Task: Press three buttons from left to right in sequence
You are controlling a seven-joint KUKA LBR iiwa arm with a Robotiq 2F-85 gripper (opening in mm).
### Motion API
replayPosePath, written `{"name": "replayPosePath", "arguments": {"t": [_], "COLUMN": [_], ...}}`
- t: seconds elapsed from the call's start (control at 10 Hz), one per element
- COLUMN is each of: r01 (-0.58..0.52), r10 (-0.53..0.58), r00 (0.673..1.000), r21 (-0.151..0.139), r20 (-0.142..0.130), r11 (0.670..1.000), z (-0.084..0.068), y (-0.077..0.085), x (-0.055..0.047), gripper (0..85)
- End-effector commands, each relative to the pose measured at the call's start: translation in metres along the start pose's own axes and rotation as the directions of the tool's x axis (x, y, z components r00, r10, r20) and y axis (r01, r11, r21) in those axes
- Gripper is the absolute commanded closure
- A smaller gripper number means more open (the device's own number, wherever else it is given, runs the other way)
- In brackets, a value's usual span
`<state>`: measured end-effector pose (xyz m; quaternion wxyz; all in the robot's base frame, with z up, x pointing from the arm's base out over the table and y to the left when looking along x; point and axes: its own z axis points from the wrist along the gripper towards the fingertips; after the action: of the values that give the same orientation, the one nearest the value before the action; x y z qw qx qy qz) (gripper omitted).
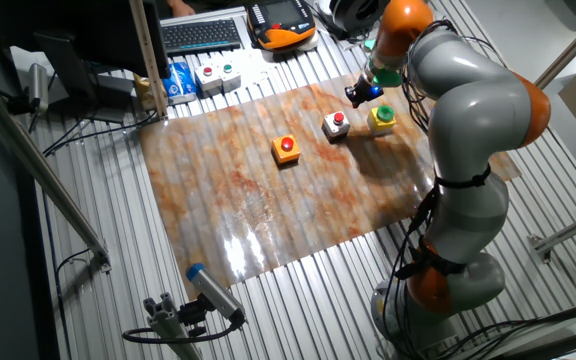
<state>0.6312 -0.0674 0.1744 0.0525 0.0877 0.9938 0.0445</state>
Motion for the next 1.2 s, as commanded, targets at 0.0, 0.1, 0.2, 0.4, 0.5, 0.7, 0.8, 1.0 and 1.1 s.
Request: {"name": "replayPosePath", "arguments": {"t": [0.0,0.1,0.2,0.4,0.5,0.7,0.8,1.0,1.1], "r01": [0.003,-0.004,-0.006,-0.011,-0.025,-0.038,-0.042,-0.058,-0.064], "r10": [-0.003,0.003,0.005,0.011,0.024,0.037,0.041,0.058,0.064], "r00": [1.0,1.0,1.0,1.0,0.999,0.999,0.999,0.998,0.998], "r21": [0.001,-0.02,-0.023,-0.009,-0.018,-0.019,-0.014,-0.008,-0.007], "r20": [-0.006,-0.023,-0.027,-0.024,-0.031,-0.035,-0.033,-0.028,-0.028], "r11": [1.0,1.0,1.0,1.0,1.0,0.999,0.999,0.998,0.998], "z": [0.0,0.0,0.0,0.0,0.002,0.006,0.008,0.012,0.015], "y": [0.0,0.0,0.0,0.0,0.003,0.007,0.008,0.015,0.02], "x": [0.0,0.0,0.0,0.0,-0.002,-0.011,-0.015,-0.019,-0.021], "gripper": [85.0,85.0,85.0,85.0,85.0,85.0,85.0,85.0,85.0]}}
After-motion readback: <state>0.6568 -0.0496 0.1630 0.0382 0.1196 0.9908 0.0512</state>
